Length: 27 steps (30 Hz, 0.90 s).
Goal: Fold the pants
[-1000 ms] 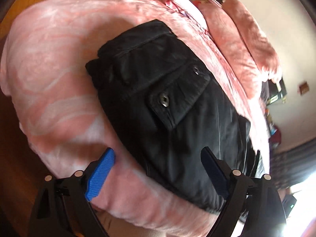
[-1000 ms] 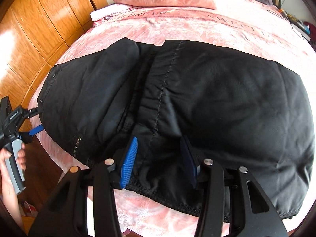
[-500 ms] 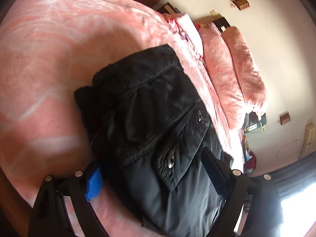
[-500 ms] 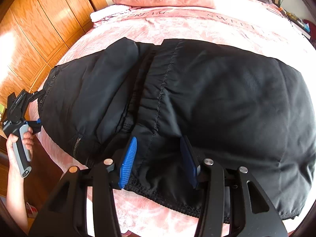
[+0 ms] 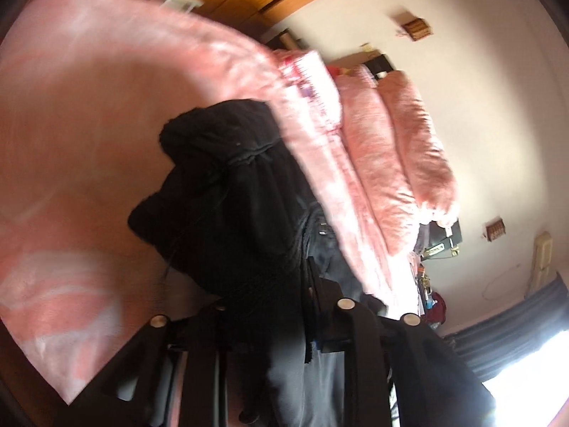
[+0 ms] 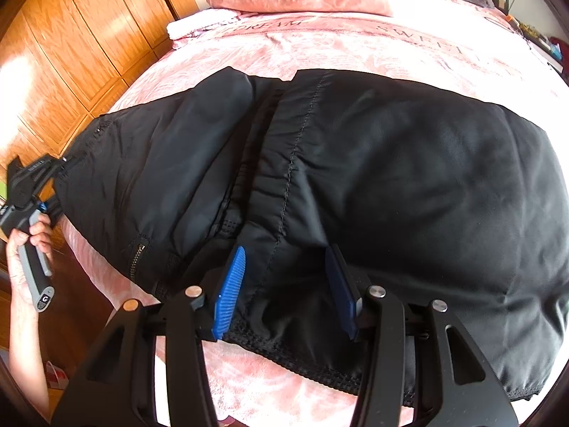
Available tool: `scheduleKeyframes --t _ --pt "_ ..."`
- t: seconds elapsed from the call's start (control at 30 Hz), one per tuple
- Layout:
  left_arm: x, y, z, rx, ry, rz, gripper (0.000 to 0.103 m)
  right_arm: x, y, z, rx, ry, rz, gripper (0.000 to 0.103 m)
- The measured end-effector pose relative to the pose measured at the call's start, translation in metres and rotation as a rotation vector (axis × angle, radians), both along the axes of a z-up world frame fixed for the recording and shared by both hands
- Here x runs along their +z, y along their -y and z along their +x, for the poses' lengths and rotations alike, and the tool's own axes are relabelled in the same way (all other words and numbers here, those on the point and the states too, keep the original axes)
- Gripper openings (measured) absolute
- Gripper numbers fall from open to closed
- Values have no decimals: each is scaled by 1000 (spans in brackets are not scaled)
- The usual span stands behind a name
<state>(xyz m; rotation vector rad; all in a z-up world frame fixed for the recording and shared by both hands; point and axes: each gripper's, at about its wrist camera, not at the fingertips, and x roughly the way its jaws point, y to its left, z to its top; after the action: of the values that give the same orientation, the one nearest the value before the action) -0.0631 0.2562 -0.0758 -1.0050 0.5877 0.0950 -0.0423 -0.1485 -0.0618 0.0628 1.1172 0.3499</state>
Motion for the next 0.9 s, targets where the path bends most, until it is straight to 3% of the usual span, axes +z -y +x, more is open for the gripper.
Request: scheduleKeyframes --t 0.13,0.37,0.53,0.9 --pt "31 18 2 -39 70 55 20 1 2 0 -2 1 11 48" --pt "85 74 7 -165 159 227 21 13 15 -4 -22 1 115 48" --pt "110 122 9 -284 189 367 21 32 35 -11 -65 43 121 48" --pt "115 221 15 -556 200 507 22 31 88 -15 -188 29 114 48"
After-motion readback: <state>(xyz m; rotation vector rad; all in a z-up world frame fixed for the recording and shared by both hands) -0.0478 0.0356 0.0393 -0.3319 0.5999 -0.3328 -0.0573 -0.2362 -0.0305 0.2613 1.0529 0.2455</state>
